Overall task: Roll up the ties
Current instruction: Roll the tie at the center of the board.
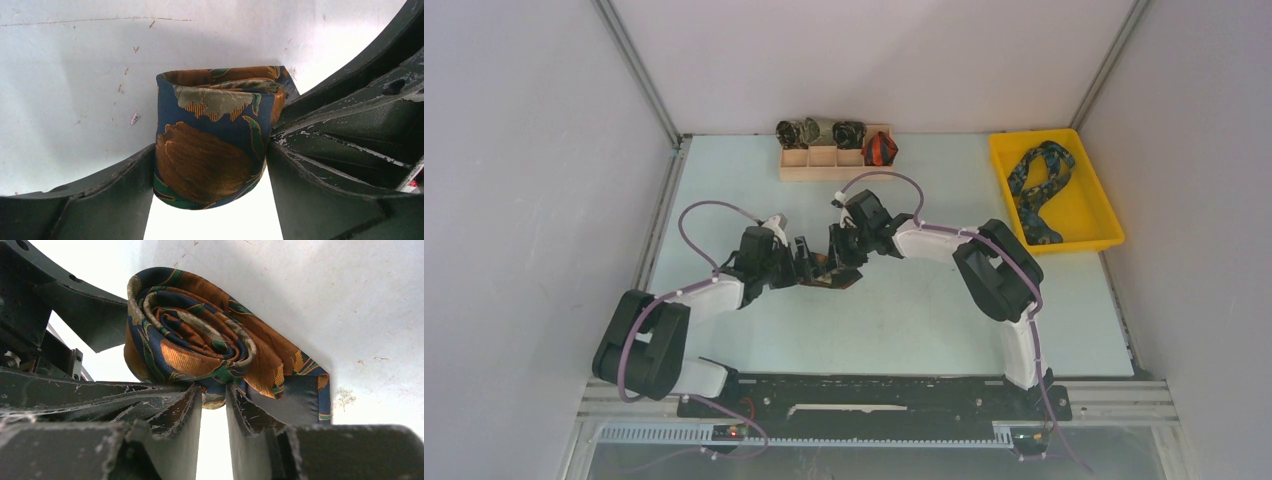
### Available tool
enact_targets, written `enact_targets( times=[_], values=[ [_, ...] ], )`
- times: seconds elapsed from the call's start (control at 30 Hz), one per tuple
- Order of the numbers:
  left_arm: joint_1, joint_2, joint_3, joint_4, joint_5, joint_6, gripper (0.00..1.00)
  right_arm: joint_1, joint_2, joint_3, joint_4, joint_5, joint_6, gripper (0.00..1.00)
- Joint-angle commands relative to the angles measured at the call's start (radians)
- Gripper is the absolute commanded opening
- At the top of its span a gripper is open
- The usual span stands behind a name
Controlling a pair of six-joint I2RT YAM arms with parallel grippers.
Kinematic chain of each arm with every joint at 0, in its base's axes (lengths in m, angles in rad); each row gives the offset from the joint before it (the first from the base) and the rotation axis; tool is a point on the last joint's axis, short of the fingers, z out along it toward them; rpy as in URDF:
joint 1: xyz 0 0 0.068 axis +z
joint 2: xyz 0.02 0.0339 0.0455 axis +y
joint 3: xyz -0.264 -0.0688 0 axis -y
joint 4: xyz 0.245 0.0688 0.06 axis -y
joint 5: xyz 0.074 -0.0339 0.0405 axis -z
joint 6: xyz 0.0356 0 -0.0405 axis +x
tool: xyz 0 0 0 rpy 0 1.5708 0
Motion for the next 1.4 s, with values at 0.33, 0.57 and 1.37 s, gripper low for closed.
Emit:
enact_targets(
  times=[0.33, 0.57, 1.37],
  values=[
    [0.005, 0.078, 0.058, 0.037, 0.001, 0.044, 0.62, -0.021, -0.004, 0.030, 0.011, -0.045, 0.009, 0.29],
    [0.001, 0.062, 0.087, -0.037, -0.046, 0.072, 0.46, -0.054, -0.039, 0.026, -0.042, -0.038, -0.015, 0.30],
    [-0.206, 0.174, 0.442, -0.566, -0.666, 0.229, 0.40, -0.202, -0.159, -0.177, 0.010, -0.043, -0.015, 0.29]
  ],
)
